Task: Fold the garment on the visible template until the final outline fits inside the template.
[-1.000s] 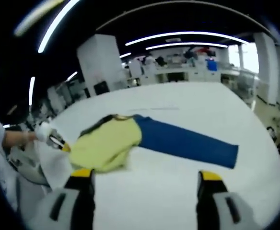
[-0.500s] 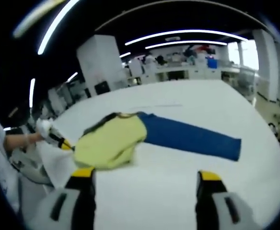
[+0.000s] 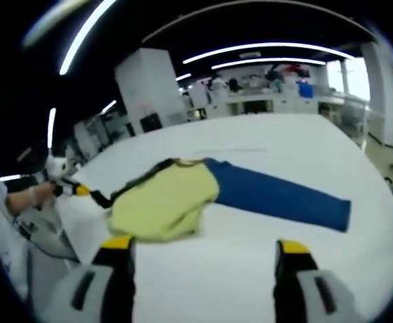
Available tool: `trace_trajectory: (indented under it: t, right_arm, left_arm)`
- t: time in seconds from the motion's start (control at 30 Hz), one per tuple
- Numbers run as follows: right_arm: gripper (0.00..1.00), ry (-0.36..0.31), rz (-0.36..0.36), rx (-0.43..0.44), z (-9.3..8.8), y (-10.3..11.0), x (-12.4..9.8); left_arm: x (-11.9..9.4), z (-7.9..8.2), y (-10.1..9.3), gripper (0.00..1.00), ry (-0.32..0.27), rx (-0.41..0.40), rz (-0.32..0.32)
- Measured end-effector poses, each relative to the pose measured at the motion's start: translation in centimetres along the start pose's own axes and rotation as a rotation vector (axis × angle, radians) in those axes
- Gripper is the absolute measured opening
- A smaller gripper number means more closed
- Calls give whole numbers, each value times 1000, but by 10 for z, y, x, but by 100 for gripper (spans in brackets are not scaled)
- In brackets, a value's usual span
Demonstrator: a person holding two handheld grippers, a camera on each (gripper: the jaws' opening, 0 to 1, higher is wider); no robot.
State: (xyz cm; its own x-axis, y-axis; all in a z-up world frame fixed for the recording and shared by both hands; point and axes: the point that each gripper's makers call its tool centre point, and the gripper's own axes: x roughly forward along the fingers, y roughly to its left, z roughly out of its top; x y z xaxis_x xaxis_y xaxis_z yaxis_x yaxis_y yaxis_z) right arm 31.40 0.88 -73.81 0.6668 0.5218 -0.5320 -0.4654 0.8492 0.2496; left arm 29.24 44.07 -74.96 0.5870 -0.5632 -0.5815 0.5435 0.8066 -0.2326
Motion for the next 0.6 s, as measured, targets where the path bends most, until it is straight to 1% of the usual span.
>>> trace_trajectory:
  t: [0.13, 0.23, 0.27, 0.3, 0.4, 0.47, 0.5, 0.6]
  right_arm:
    - [85, 0, 10, -4, 1, 3, 3]
    - [85, 5, 16, -7, 0, 5, 5]
    - [85, 6, 17, -7, -1, 5, 5]
    - [85, 8, 19, -7, -1, 6, 6]
    - [85, 16, 22, -6, -3, 8, 8]
    - [85, 22, 24, -7, -5, 8, 9]
    - [85, 27, 26, -8, -6, 8, 10]
    - [84, 39, 27, -12, -8, 9, 12]
  left_arm:
    - [-17, -4, 7, 0, -18, -89, 35]
    - [-30, -14, 29, 0, -12, -145, 74]
    - [-33, -16, 33, 0, -16, -150, 80]
    - [-38, -21, 44, 0, -14, -180, 99]
    - [-47, -28, 59, 0, -18, -206, 130]
    - [-54, -32, 73, 0, -26, -234, 153]
    - [-57, -34, 83, 0, -33, -260, 173]
    - [-63, -39, 99, 0, -42, -285, 201]
